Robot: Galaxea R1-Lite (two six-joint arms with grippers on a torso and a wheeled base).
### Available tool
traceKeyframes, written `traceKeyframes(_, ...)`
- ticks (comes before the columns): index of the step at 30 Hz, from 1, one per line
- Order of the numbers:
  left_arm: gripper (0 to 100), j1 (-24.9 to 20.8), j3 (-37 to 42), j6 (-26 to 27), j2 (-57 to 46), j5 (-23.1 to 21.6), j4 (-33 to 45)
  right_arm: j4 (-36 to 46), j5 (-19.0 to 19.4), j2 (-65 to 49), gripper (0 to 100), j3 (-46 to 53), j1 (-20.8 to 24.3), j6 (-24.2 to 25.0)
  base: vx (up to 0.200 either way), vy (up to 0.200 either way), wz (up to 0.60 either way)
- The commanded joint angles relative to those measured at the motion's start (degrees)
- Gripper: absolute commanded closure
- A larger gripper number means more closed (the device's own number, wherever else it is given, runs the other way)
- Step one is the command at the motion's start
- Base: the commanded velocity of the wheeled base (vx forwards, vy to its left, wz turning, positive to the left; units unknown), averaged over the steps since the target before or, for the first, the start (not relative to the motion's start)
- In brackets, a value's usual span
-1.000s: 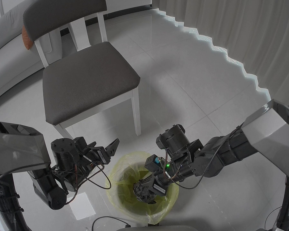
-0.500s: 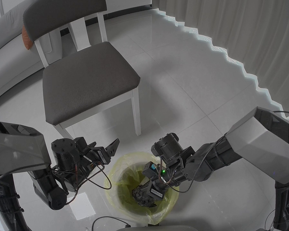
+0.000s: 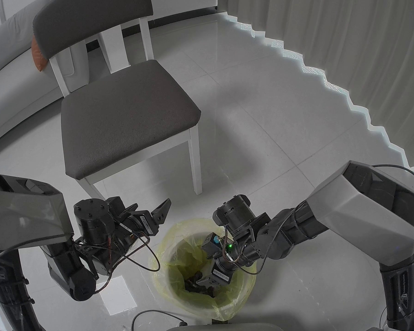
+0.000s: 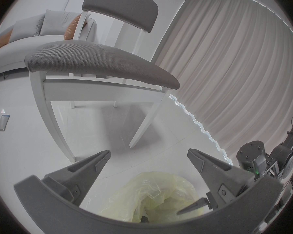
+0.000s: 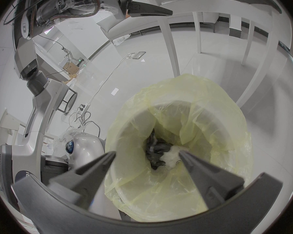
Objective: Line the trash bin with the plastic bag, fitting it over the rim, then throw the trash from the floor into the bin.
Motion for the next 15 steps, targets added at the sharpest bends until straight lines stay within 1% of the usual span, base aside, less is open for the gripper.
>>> traceKeyframes(1, 0, 0.0, 0.1, 0.0, 0.2, 0.0, -1.0, 0.0, 0.0, -2.0, 0, 0.6, -0.7, 0.0, 0.0, 0.0, 0.0)
traceKeyframes(5, 0, -0.1, 0.6, 0.0, 0.3, 0.0, -1.0, 0.0, -0.3, -6.8, 0, 2.4, -2.0, 0.1, 0.0, 0.0, 0.0)
traceKeyframes(8, 0, -0.1, 0.6, 0.1, 1.6, 0.0, -1.0, 0.0, -0.5, -12.0, 0, 4.6, -4.0, 0.1, 0.0, 0.0, 0.0)
traceKeyframes(11, 0, 0.0, -0.3, 0.2, 5.1, 0.1, -1.0, -0.1, -0.6, -17.1, 0, 7.3, -6.9, 0.2, 0.0, 0.0, 0.0)
traceKeyframes(13, 0, 0.1, -2.8, 0.4, 9.2, 0.2, -1.0, -0.2, -0.6, -21.5, 0, 10.0, -10.2, 0.7, 0.0, 0.0, 0.0)
traceKeyframes(14, 0, 0.1, -3.1, 0.4, 9.5, 0.2, -1.0, -0.2, -0.6, -21.8, 0, 10.2, -10.4, 0.8, 0.0, 0.0, 0.0)
traceKeyframes(15, 0, 0.5, -5.8, 0.8, 13.0, 0.2, -1.0, -0.3, -0.5, -24.7, 0, 12.4, -12.8, 1.6, 0.0, 0.0, 0.0)
